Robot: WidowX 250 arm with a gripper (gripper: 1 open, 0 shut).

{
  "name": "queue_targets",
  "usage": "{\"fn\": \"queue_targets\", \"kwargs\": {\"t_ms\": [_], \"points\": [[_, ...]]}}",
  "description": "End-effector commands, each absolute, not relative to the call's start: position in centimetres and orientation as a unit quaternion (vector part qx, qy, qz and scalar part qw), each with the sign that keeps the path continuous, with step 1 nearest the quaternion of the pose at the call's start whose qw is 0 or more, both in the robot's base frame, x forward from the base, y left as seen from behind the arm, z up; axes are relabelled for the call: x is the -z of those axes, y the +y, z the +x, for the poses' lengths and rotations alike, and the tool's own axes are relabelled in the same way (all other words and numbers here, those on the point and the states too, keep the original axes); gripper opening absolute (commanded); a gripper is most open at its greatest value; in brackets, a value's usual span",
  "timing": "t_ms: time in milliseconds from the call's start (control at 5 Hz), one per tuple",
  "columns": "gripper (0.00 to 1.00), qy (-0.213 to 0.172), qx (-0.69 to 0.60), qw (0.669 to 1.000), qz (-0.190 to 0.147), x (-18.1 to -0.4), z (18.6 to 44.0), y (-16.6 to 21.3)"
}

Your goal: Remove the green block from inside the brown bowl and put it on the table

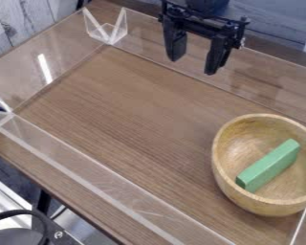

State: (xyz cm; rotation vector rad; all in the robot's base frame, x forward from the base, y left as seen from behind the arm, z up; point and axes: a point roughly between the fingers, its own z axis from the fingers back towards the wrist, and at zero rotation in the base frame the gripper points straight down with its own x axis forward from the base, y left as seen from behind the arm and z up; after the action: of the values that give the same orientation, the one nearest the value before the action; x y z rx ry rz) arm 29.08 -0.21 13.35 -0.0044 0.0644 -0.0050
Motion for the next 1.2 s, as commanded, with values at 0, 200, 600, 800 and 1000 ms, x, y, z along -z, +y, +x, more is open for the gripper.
{"fn": "queue_targets", "kwargs": {"t_ms": [0,200,600,800,1000], "points": [[1.0,0.042,0.024,0.999,-0.003,-12.7,28.6,-1.4],[1.0,0.05,0.06,0.997,-0.007,-12.1,27.7,-3.1],[1.0,0.051,0.117,0.992,-0.014,-10.7,27.3,-7.8],[1.0,0.052,0.142,0.988,-0.017,-10.0,27.1,-9.5],[1.0,0.055,0.159,0.986,-0.019,-9.2,27.1,-10.6]]}}
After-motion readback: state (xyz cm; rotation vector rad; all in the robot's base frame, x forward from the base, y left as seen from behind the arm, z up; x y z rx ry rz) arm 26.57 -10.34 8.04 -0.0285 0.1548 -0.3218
